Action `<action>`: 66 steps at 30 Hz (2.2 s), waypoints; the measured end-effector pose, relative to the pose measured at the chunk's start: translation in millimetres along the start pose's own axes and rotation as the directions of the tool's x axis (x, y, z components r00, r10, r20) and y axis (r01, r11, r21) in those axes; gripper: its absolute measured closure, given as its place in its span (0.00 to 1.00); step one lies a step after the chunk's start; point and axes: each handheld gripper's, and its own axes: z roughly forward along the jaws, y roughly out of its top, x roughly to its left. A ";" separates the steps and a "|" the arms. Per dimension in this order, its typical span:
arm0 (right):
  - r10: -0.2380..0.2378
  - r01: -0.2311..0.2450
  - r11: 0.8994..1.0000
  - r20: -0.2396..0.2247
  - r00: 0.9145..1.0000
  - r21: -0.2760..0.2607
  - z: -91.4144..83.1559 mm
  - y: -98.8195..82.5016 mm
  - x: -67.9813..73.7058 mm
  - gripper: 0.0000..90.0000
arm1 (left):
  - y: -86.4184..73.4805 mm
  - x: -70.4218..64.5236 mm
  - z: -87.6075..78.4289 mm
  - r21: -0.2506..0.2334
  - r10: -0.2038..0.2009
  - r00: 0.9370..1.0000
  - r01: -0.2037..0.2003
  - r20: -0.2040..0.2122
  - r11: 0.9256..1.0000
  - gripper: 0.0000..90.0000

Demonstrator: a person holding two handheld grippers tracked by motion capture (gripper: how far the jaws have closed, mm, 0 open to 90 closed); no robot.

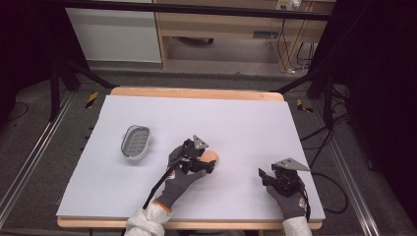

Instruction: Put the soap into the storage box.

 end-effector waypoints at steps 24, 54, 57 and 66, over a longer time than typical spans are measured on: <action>0.016 -0.016 1.000 -0.007 1.000 0.009 0.6 -0.2 0.2 0.49 | -3.7 -3.9 25.1 0.082 -0.006 1.000 0.007 -0.004 0.997 0.30; 0.019 -0.019 1.000 -0.009 1.000 0.010 0.5 -0.6 -1.3 0.49 | 0.8 -4.4 19.7 0.096 -0.017 1.000 0.018 -0.004 0.995 0.35; 0.025 -0.025 1.000 -0.011 1.000 0.009 0.2 -0.5 -1.2 0.49 | 2.4 -3.3 12.1 0.083 -0.014 1.000 0.014 0.001 0.996 0.35; 0.026 -0.026 1.000 -0.010 1.000 0.007 -0.2 -0.5 -1.3 0.49 | 3.7 4.0 -13.6 0.047 -0.015 1.000 0.015 0.002 0.999 0.35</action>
